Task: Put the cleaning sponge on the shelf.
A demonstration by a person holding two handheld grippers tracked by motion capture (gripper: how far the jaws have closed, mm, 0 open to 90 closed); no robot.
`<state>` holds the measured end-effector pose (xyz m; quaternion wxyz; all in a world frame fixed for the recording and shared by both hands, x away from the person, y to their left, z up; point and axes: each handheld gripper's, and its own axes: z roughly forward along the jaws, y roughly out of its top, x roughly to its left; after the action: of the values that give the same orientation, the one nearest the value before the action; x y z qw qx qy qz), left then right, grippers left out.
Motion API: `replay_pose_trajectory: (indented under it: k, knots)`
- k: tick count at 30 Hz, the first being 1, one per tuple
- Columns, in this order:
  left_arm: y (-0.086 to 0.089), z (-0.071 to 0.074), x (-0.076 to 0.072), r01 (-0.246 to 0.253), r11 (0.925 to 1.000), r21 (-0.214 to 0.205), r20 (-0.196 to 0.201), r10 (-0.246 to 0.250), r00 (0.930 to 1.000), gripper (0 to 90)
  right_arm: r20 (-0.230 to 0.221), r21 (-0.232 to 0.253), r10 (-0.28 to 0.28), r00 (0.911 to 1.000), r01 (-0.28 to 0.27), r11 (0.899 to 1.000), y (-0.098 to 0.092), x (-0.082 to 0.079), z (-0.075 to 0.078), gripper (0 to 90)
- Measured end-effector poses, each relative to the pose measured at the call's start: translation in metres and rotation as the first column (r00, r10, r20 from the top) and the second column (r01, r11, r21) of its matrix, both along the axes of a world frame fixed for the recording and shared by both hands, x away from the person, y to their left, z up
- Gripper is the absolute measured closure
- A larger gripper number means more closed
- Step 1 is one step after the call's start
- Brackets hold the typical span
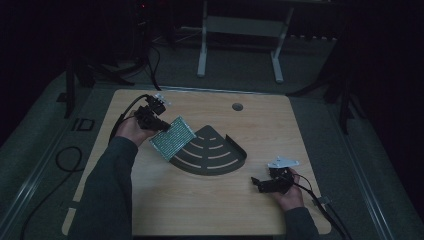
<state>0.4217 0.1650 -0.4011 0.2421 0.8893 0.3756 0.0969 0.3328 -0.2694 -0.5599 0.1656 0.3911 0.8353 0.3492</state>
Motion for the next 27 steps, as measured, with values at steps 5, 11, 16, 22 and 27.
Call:
replay_pose_trajectory:
  k: [5,11,16,22,27]
  knots:
    - [-0.001,-0.002,0.004,-0.013,0.9999,0.001,0.007,0.013,0.9999,90.0,0.000,0.001,-0.001,1.0000,0.001,1.000,0.000,0.000,0.000,9.7]
    - [-0.003,-0.002,0.008,-0.007,0.9999,0.015,0.009,0.007,0.9999,90.0,0.000,0.000,0.000,1.0000,0.000,1.000,0.000,0.000,0.000,9.7]
    - [-0.009,0.002,0.012,0.009,0.9997,0.023,0.017,-0.009,0.9998,90.0,-0.001,0.001,-0.001,1.0000,0.001,1.000,0.000,0.000,0.000,9.7]
    - [-0.016,0.000,0.017,0.020,0.9990,0.040,0.016,-0.021,0.9996,90.0,-0.001,0.001,-0.001,1.0000,0.001,1.000,0.000,0.000,0.000,9.7]
    - [-0.023,0.000,0.020,0.035,0.9982,0.049,0.023,-0.037,0.9991,90.0,0.000,0.001,-0.001,1.0000,0.001,1.000,0.000,0.000,0.000,9.7]
